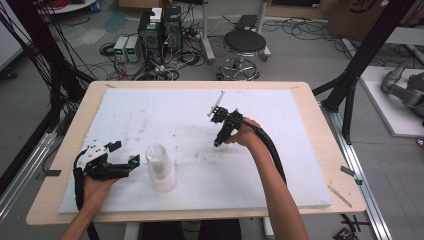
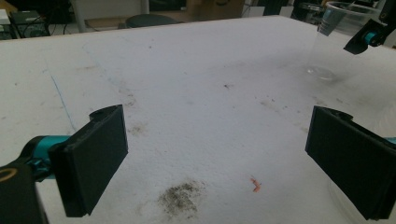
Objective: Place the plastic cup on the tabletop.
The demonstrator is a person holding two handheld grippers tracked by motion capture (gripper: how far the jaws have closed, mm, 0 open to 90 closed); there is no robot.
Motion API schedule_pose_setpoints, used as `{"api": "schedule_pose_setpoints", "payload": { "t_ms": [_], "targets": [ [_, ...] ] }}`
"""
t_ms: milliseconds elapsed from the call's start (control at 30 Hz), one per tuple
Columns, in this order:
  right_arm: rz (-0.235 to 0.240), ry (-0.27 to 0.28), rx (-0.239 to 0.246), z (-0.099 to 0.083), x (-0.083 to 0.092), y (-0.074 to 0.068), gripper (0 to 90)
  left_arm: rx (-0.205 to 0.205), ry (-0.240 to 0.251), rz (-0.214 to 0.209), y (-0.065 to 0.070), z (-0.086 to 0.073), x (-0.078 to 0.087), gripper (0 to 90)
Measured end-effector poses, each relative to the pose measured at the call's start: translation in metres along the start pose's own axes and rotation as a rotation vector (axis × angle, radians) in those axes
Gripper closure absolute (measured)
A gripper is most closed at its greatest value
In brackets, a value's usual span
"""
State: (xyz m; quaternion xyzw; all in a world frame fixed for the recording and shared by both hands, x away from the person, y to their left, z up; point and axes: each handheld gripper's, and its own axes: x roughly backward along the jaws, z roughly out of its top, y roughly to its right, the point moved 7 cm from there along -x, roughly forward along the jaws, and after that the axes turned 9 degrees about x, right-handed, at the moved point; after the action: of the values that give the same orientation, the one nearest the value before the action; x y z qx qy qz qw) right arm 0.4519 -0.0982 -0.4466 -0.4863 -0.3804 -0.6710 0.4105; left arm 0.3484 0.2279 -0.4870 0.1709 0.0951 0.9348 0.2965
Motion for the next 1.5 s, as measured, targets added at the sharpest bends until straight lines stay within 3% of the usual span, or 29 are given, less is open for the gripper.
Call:
{"api": "schedule_pose_setpoints", "payload": {
  "t_ms": [100,133,1000,1100,1133,1233,1300,1500],
  "targets": [
    [-0.006,0.0,0.011,0.0,-0.002,0.0,19.0,0.0,0.0,0.0,0.0,0.0,0.0,5.8],
    [-0.016,-0.002,0.01,0.001,-0.004,0.001,12.9,0.0,0.0,-0.001,0.0,0.0,0.0,5.8],
    [-0.021,-0.011,-0.035,-0.003,-0.006,0.005,12.5,-0.003,0.001,-0.009,0.0,0.0,0.0,5.8],
    [-0.018,0.029,-0.036,-0.004,-0.006,0.005,12.6,-0.003,0.001,-0.011,0.0,0.0,0.0,5.8],
    [0.013,0.059,-0.063,-0.007,-0.007,0.004,12.6,-0.002,0.001,-0.01,0.0,0.0,0.0,5.8],
    [-0.013,0.034,-0.056,-0.013,-0.01,0.005,12.6,0.002,0.001,-0.011,0.0,0.0,0.0,5.8],
    [0.005,0.1,-0.08,-0.016,-0.008,0.005,12.6,0.002,0.002,-0.011,0.0,0.0,0.0,5.7],
    [-0.013,0.148,-0.096,-0.025,-0.006,0.006,12.6,-0.002,-0.002,-0.01,0.0,0.0,0.0,5.8]
  ]
}}
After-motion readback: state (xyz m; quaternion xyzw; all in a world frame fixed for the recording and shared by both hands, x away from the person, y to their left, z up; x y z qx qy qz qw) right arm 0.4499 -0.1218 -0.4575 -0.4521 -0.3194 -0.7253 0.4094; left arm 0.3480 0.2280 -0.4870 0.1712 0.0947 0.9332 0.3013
